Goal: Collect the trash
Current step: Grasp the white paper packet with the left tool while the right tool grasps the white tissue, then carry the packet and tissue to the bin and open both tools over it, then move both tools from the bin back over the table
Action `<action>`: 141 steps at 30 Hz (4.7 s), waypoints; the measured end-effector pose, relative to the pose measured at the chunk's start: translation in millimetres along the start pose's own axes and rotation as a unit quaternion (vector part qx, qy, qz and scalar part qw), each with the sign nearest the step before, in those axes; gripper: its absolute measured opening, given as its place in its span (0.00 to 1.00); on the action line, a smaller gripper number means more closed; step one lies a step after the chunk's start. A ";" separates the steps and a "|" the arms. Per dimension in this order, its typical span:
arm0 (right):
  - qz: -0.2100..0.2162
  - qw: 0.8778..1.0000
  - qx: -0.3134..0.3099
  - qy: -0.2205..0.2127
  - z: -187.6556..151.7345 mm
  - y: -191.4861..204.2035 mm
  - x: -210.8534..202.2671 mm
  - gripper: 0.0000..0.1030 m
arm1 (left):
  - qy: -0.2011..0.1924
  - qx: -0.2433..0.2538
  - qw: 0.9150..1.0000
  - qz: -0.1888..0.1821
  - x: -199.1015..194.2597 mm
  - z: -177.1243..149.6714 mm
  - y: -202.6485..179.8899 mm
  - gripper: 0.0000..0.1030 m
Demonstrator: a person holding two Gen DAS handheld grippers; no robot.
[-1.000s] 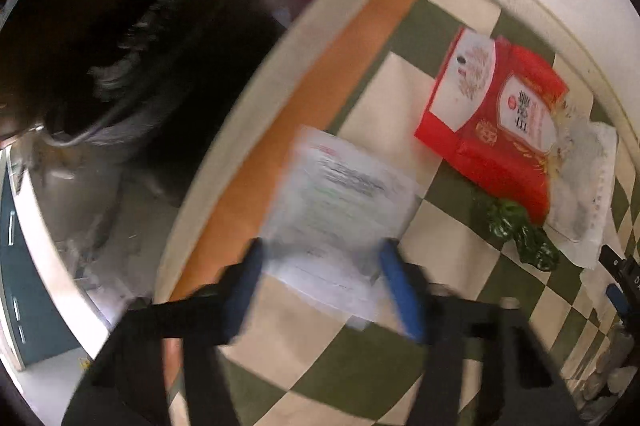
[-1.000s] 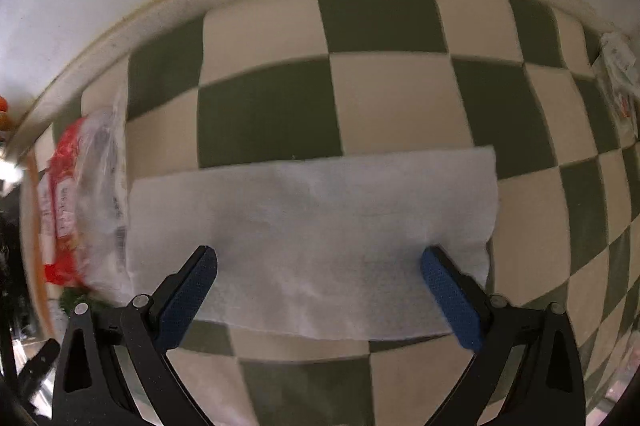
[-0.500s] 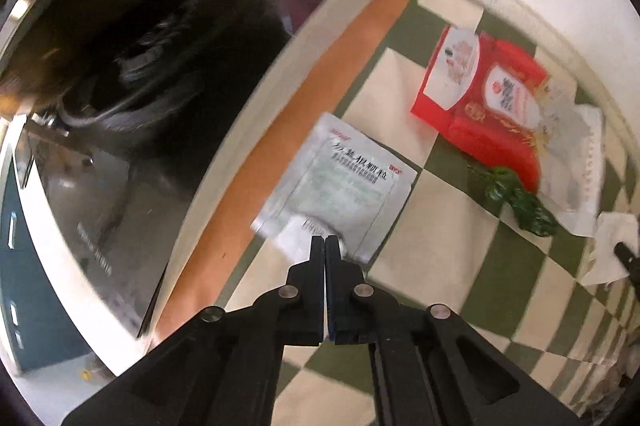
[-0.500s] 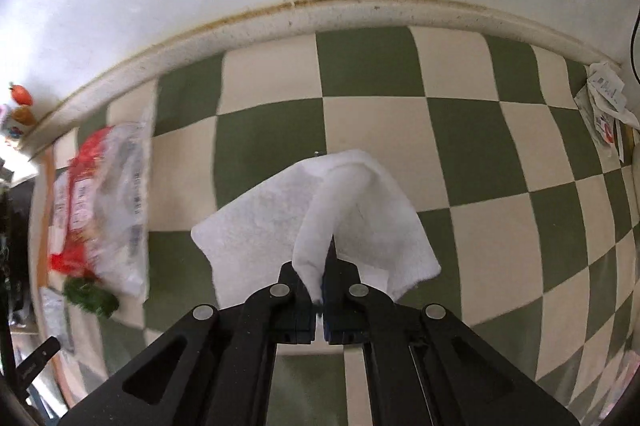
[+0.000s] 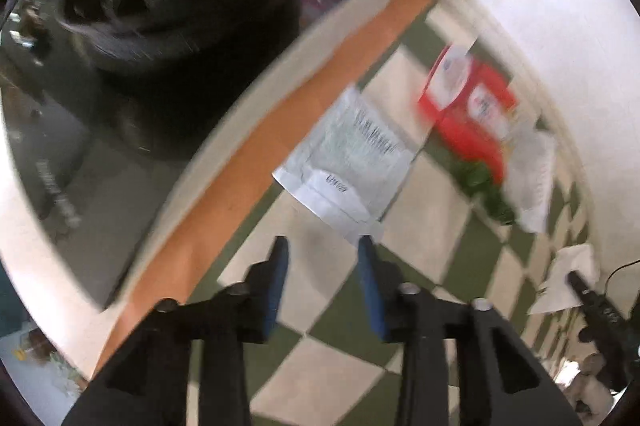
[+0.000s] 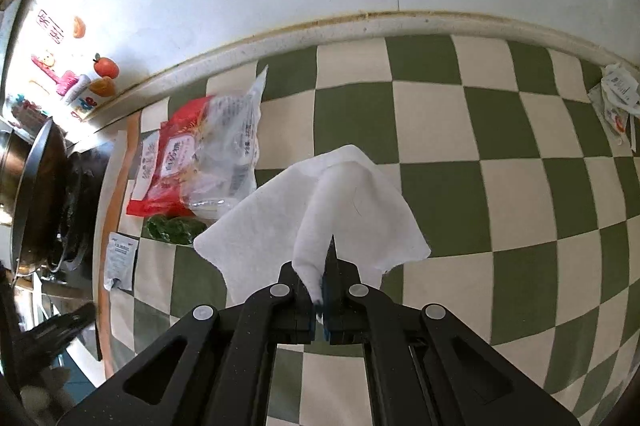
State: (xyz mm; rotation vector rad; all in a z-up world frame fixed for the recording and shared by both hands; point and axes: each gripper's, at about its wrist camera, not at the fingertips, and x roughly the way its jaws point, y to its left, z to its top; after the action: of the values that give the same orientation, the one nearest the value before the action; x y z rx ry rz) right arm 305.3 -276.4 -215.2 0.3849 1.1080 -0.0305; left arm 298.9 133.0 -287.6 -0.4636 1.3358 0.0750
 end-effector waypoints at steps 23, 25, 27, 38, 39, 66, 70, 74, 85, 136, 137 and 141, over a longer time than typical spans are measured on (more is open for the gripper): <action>-0.027 0.998 0.050 -0.008 22.4 -21.8 27.8 0.01 | -0.021 -0.092 0.994 0.056 20.1 41.5 -28.5 0.07; -0.026 0.998 0.049 -0.011 23.1 -21.8 24.2 0.01 | -0.038 -0.071 0.994 0.068 11.8 38.4 -33.3 0.06; -0.023 0.999 0.044 -0.015 22.8 -20.0 18.2 0.01 | -0.050 -0.062 0.994 0.069 2.0 32.6 -35.0 0.06; 0.036 0.999 -0.034 -0.017 -6.4 27.2 -31.6 0.01 | -0.127 -0.039 0.989 0.071 -101.4 -38.9 -2.1 0.06; 0.047 0.998 -0.047 -0.013 -13.8 38.3 -35.9 0.01 | -0.129 -0.045 0.988 0.074 -111.2 -51.2 10.7 0.06; 0.199 0.817 -0.465 0.277 -608.5 372.3 240.8 0.01 | 0.014 -0.399 0.910 0.110 97.8 -378.8 533.5 0.06; 0.184 0.795 -0.491 0.303 -673.1 355.7 353.6 0.01 | 0.046 -0.433 0.899 0.049 209.3 -401.1 584.2 0.06; 0.176 0.769 -0.532 0.308 -717.3 349.2 417.2 0.01 | 0.066 -0.427 0.901 0.038 278.3 -404.1 611.6 0.08; 0.137 0.733 -0.590 0.309 -747.8 363.1 465.4 0.54 | 0.052 -0.402 0.912 0.069 286.0 -403.4 613.2 0.91; 0.233 0.876 -0.393 0.156 -322.2 290.0 -119.3 1.00 | -0.200 -0.242 0.910 0.271 -260.3 -309.7 228.0 0.99; 0.227 0.887 -0.375 0.145 -299.9 278.1 -118.1 1.00 | -0.201 -0.223 0.915 0.269 -257.1 -287.7 210.6 0.99; 0.167 0.943 -0.273 0.087 -183.4 204.5 -100.5 1.00 | -0.172 -0.168 0.947 0.214 -225.7 -201.9 135.8 0.99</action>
State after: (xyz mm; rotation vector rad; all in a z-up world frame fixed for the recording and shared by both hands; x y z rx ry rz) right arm 144.7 -43.8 -139.5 0.0704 1.1597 0.6111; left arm 15.8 229.5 -143.7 -0.4145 1.0583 0.7236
